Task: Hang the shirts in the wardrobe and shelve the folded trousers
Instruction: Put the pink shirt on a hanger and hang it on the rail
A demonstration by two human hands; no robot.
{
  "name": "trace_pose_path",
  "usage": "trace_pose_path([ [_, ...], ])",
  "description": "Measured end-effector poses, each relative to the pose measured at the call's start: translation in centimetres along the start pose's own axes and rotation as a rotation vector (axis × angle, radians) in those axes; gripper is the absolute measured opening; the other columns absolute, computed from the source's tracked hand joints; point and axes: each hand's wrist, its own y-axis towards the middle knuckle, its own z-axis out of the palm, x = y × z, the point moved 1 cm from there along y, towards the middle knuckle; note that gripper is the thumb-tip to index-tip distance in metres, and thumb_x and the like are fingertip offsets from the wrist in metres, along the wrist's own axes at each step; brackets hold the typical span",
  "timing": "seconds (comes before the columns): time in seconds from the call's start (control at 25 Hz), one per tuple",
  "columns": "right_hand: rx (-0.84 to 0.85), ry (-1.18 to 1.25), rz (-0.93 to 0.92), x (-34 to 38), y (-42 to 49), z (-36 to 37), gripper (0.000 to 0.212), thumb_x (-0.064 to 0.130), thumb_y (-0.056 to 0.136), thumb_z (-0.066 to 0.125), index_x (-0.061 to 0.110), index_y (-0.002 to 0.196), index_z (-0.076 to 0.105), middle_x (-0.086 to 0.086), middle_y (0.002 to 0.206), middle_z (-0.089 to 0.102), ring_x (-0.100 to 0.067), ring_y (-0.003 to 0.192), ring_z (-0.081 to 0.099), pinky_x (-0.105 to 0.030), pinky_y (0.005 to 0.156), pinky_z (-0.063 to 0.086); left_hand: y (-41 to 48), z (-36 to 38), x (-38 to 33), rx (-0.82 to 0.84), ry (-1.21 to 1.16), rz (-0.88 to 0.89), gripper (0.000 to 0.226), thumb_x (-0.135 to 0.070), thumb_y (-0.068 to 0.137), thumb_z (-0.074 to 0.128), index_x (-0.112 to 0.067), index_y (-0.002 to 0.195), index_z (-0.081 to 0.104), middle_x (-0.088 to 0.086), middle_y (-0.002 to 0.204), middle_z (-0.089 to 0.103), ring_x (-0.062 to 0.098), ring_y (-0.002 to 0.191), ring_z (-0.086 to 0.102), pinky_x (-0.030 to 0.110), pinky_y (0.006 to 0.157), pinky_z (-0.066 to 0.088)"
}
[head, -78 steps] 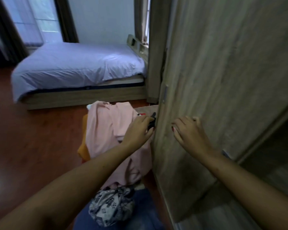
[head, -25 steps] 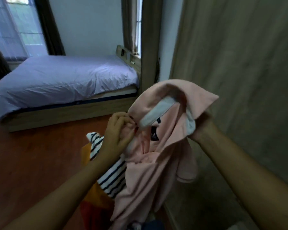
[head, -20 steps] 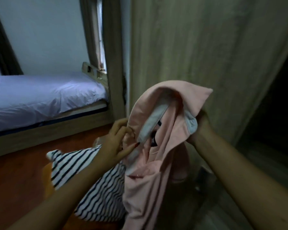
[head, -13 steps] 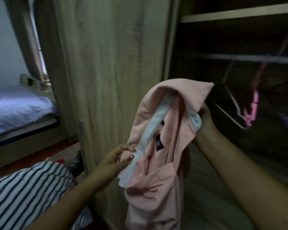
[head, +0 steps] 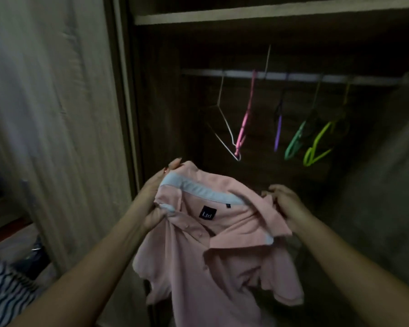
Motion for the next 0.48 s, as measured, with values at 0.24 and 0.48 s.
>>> trace_pose_path([
  [0.24, 0.021, -0.324, -0.535, -2.2, -2.1, 0.9, 0.016, 0.008, 0.091, 0.051, 0.024, 0.087, 0.052, 0.002, 0.087, 0.056, -0.006, 0.082, 0.058, -0.017, 0.069, 0.046, 3.3, 5.2, 0.9, 0.142, 0.004, -0.095, 0.04, -0.02, 0.085, 0.061, -0.013, 0.125, 0.059, 0.011, 0.098, 0.063, 0.016, 0.091, 0.061, 0.03, 0.089, 0.052],
  [0.48, 0.45, -0.463, -0.462, -5.7, -4.6, 4.6, 0.035, 0.021, 0.087, 0.064, 0.031, 0.113, 0.044, 0.005, 0.118, 0.053, -0.007, 0.106, 0.056, -0.017, 0.082, 0.05, 4.1, 5.2, -0.9, 0.214, 0.063, -0.127, 0.029, -0.026, 0.082, 0.066, -0.015, 0.108, 0.068, 0.001, 0.079, 0.059, 0.007, 0.073, 0.057, 0.02, 0.07, 0.054],
])
